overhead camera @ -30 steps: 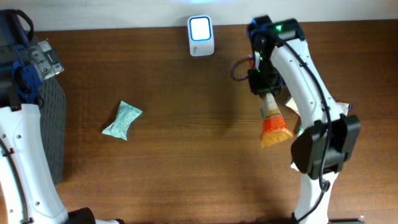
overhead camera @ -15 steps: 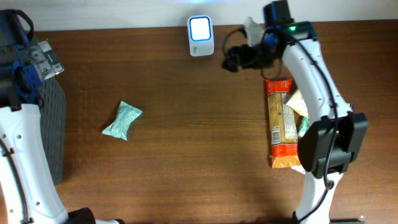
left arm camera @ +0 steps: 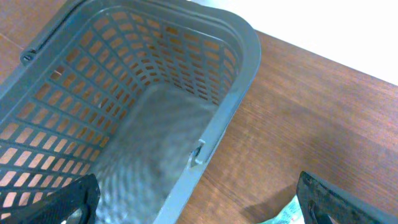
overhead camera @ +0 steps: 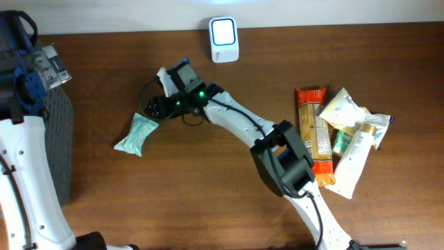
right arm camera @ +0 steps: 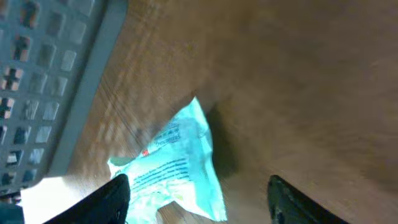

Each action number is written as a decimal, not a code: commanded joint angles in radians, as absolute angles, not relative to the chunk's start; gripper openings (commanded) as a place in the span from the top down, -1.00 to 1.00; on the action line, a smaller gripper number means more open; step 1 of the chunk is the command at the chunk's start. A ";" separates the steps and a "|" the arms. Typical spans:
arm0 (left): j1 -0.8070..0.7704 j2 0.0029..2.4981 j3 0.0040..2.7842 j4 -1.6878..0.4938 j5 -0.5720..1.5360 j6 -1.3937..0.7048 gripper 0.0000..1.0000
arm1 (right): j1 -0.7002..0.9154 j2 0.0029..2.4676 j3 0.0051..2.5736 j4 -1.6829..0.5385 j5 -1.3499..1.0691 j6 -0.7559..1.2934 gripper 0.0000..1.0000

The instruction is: Scan the item barcode

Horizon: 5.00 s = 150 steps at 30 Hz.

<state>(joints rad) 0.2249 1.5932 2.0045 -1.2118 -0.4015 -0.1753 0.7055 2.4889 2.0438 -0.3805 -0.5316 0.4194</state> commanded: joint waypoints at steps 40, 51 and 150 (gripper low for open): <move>0.226 1.587 2.003 -1.210 -0.415 -0.166 -0.98 | 0.377 2.127 1.964 -1.205 -0.365 0.449 -0.25; 0.226 1.587 2.003 -1.210 -0.415 -0.166 -0.98 | 0.523 2.152 1.428 -0.466 -0.435 0.851 -0.36; 0.226 1.587 2.003 -1.210 -0.415 -0.166 -0.98 | 0.457 2.460 1.860 0.643 0.291 -1.489 0.92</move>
